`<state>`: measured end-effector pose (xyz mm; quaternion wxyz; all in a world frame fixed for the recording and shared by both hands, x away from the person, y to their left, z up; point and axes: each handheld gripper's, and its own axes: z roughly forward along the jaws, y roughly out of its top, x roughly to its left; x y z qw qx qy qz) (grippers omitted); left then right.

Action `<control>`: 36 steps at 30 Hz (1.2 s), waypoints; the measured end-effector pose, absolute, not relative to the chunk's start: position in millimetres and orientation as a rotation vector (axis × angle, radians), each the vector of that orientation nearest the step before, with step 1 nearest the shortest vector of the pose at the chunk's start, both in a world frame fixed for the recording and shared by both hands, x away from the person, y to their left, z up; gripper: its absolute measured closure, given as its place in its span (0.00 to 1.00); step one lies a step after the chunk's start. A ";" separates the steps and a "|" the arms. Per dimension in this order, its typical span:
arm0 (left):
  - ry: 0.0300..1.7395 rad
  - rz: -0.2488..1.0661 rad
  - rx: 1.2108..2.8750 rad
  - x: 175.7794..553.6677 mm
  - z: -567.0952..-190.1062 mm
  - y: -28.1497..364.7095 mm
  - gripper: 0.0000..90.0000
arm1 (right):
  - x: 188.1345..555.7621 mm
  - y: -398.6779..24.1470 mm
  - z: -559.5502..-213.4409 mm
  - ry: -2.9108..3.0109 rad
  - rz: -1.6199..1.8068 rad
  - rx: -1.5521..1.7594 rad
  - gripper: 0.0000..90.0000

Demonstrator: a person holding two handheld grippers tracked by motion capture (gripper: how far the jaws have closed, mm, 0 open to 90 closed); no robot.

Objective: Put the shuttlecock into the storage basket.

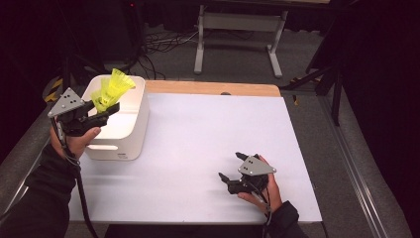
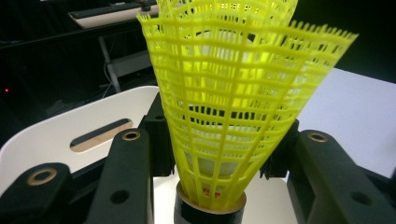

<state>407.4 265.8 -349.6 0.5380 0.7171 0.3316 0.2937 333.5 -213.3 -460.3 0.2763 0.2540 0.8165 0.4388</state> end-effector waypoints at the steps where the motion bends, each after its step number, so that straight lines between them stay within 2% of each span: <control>1: 0.786 0.703 1.708 408.9 -348.0 265.6 0.63 | 333.6 -212.8 -460.7 2.196 1.175 0.680 0.16; 19: 0.903 0.650 1.792 456.2 -343.9 269.4 0.63 | 337.3 -211.3 -464.7 2.211 1.158 0.686 0.16; 36: 1.055 0.639 1.990 498.8 -358.3 264.2 0.64 | 338.7 -209.4 -466.3 2.225 1.144 0.670 0.16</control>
